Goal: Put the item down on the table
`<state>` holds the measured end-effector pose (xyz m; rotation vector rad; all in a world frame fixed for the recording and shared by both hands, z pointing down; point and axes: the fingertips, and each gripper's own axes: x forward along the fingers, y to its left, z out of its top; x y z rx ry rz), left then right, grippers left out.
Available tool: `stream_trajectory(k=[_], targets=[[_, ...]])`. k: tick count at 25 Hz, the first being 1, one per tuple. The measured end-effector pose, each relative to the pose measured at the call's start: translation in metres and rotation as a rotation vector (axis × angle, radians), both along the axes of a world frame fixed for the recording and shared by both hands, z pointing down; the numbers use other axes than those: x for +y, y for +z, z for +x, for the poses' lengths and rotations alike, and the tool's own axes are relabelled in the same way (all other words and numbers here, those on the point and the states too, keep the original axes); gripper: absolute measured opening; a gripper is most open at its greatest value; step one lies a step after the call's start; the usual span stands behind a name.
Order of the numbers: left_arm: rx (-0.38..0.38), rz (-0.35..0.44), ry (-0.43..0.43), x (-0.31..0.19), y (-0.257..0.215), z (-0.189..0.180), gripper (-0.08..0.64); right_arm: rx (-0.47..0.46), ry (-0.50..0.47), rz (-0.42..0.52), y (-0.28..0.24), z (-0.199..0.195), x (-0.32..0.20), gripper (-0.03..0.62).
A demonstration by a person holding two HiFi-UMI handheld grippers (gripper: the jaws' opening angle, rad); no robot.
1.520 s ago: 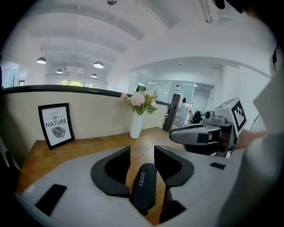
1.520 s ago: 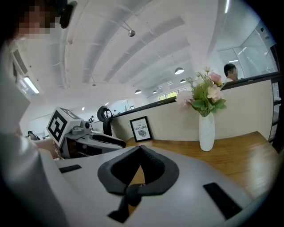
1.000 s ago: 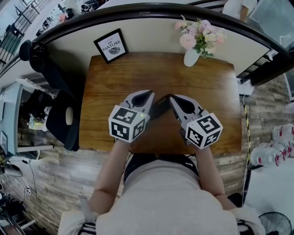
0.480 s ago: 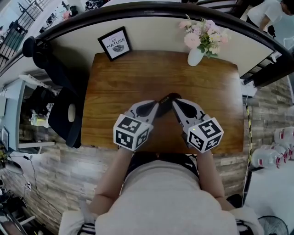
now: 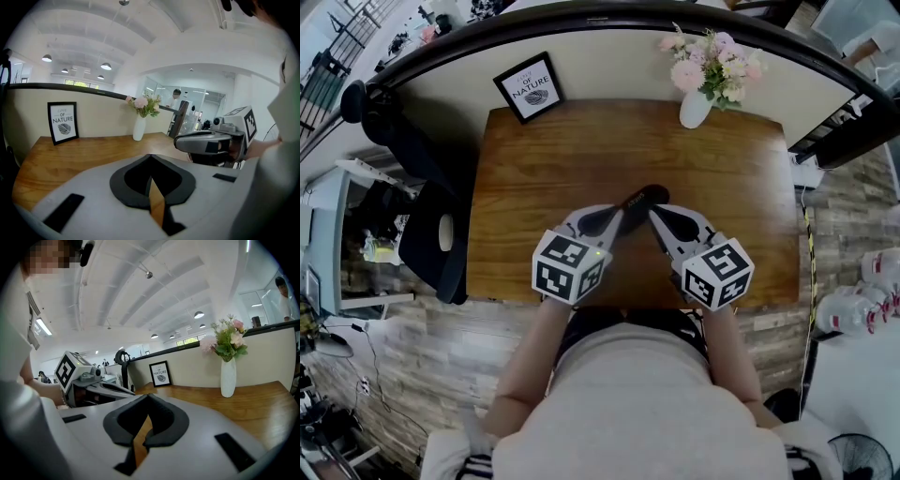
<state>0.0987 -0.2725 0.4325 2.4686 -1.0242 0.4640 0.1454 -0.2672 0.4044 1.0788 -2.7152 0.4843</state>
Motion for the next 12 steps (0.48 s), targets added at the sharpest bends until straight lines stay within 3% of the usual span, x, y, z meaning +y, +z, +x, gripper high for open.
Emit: stream_trajectory(k=[12], targets=[[0.027, -0.006, -0.008, -0.0014, 0.0006, 0.0009, 0.011, 0.001, -0.002, 0.007, -0.0021, -0.0026, 0.0003, 0.010]])
